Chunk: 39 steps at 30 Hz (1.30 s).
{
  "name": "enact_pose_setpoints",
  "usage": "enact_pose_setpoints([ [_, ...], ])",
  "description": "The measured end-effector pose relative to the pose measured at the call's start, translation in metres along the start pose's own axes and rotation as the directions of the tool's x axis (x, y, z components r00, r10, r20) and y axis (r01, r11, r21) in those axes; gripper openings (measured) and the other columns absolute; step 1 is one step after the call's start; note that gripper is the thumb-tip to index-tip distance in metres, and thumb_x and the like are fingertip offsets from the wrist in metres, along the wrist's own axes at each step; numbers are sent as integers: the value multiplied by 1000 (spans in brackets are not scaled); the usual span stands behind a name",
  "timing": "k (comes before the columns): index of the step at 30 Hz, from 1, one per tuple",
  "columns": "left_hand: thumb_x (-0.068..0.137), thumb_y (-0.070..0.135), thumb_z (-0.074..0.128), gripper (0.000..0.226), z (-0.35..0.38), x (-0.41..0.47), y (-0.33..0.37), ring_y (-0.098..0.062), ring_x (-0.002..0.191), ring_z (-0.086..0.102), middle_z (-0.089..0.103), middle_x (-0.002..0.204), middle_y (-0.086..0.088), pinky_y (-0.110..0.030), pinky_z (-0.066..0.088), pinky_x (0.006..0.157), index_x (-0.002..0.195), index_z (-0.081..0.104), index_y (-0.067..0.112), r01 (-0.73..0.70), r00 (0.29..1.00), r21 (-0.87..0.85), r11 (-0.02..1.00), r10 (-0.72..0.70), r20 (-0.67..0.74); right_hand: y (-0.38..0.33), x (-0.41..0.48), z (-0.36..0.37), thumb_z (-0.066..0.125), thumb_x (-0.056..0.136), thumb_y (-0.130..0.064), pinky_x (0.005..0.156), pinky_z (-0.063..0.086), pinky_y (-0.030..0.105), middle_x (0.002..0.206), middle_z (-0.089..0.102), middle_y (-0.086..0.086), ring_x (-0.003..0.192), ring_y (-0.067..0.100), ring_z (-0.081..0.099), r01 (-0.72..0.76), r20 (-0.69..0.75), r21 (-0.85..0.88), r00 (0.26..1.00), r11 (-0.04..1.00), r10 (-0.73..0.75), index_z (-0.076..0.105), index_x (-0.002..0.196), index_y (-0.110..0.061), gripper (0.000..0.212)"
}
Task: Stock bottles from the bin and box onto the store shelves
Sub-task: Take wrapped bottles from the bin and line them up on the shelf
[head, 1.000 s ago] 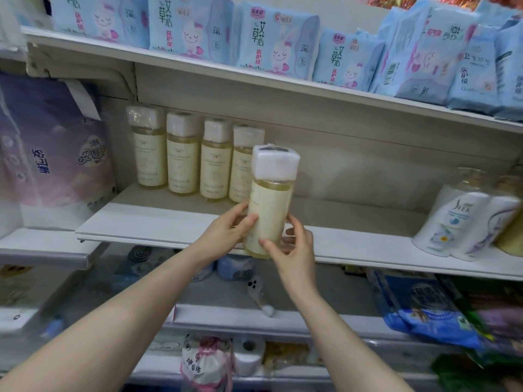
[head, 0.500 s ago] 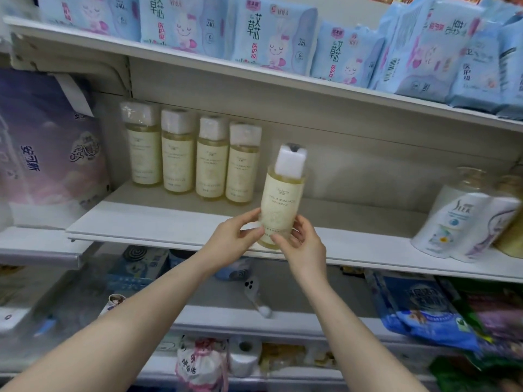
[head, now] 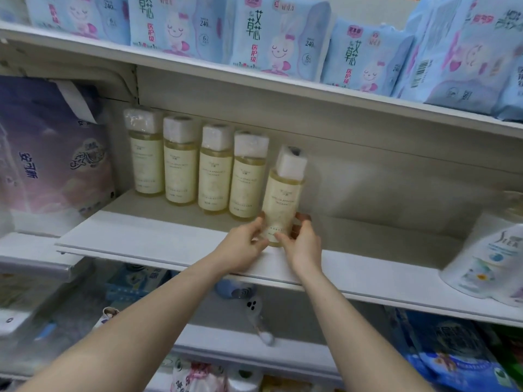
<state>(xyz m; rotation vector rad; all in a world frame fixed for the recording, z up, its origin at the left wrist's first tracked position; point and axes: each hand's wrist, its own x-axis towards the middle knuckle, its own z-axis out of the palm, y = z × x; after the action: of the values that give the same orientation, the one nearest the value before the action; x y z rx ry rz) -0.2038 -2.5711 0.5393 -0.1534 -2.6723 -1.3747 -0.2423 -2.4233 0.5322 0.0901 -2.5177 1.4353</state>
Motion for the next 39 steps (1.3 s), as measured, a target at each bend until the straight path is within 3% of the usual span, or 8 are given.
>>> enact_pose_setpoints([
  [4,94,24,61,32,4,21,-5,-24,111,61,67,118,-7,-37,48,97,122,59,9,41,999,61,997,-39,-35,1,22,1,73,86,-12,78,44,20,110,72,5,102,21,67,-3,10,19,1000,1000,3,53,127,-14,46],
  [8,94,24,61,41,9,39,-8,-25,122,57,61,133,-11,-36,45,103,129,56,3,86,995,52,995,-83,-48,3,39,6,71,87,-6,79,50,27,105,70,4,93,19,66,-8,23,60,1000,998,7,52,126,-15,45],
  [11,92,26,60,49,12,47,-9,-27,120,59,65,126,-13,-35,46,101,136,52,6,101,994,47,994,-99,-33,7,50,11,71,86,-6,85,56,37,106,71,4,96,23,68,-27,18,108,1000,994,25,53,125,-17,45],
  [16,89,20,57,74,16,59,-16,-24,126,55,62,133,-7,-31,45,102,155,24,29,94,995,81,992,-91,-39,12,65,13,68,89,-5,64,44,9,103,67,0,87,15,63,-63,39,115,998,991,59,52,129,-19,45],
  [23,82,28,55,84,15,63,-10,-27,123,56,59,135,-10,-35,46,101,157,15,29,83,996,99,992,-80,-37,5,66,18,69,87,-13,88,53,33,113,71,4,98,23,67,-72,27,60,997,996,70,50,132,-21,49],
  [30,92,29,65,52,7,35,-15,-28,119,58,58,135,-14,-41,48,100,135,50,4,71,997,60,996,-70,-27,-8,28,17,62,88,-5,90,53,33,120,68,6,109,27,66,-52,-4,-2,999,999,52,45,139,-21,57],
  [35,94,20,64,55,-25,-12,-22,-14,128,53,54,143,-3,-26,41,107,145,46,13,-44,993,-86,995,34,-114,-33,-24,33,66,91,-17,103,47,39,136,60,6,121,26,59,52,-31,-57,998,997,-53,42,145,-18,59],
  [39,94,15,63,40,-57,-61,-33,-6,115,59,63,127,4,-5,41,93,134,58,16,-105,976,-178,978,67,-207,-60,-74,54,65,92,-17,94,41,23,134,60,5,115,22,59,110,-52,-76,992,991,-114,43,146,-20,58],
])
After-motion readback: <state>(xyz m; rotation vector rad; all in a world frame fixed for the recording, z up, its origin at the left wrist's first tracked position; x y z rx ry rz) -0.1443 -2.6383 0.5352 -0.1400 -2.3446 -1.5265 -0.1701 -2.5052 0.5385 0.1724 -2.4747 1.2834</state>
